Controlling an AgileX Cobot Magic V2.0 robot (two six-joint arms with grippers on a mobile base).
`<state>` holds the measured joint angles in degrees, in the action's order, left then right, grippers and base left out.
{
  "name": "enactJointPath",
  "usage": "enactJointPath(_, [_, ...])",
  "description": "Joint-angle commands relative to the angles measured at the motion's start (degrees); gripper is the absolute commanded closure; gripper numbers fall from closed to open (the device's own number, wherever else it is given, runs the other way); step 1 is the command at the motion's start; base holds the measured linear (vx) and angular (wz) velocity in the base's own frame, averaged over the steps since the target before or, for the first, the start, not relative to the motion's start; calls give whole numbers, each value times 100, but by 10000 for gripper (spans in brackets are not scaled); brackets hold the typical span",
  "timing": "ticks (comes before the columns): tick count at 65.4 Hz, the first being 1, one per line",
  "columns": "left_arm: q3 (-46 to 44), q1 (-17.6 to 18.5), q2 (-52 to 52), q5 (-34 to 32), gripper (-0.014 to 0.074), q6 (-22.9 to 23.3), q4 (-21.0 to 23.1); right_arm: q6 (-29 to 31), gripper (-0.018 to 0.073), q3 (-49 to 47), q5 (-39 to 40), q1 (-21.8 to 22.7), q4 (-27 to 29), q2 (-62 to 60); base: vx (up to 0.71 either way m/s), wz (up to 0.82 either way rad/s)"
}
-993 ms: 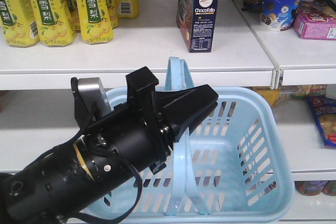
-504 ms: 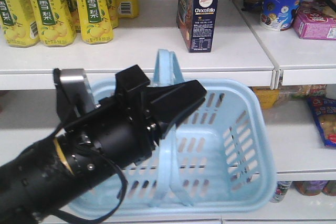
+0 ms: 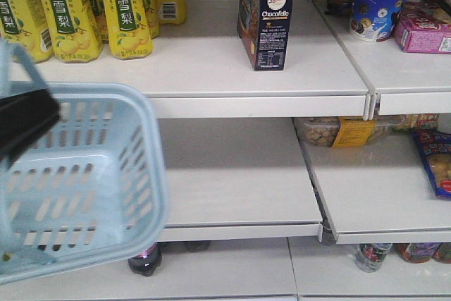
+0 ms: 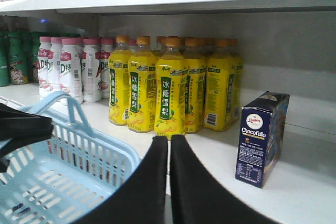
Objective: Left arm holds basket, right arm returns cookies
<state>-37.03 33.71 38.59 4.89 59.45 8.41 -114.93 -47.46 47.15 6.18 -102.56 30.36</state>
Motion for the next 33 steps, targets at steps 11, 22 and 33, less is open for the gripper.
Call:
enactJointPath(11, [1219, -1674, -2160, -489, 603, -460, 384, 30, 559, -133, -268, 49, -5, 56, 0, 0])
enactJointPath(22, [1654, -2698, -3132, -294, 603, -2159, 490, 30, 559, -133, -225, 49, -5, 56, 0, 0])
enactJointPath(33, [1934, -3304, -3561, -30, 603, -4097, 484, 30, 559, -133, -225, 49, -5, 56, 0, 0])
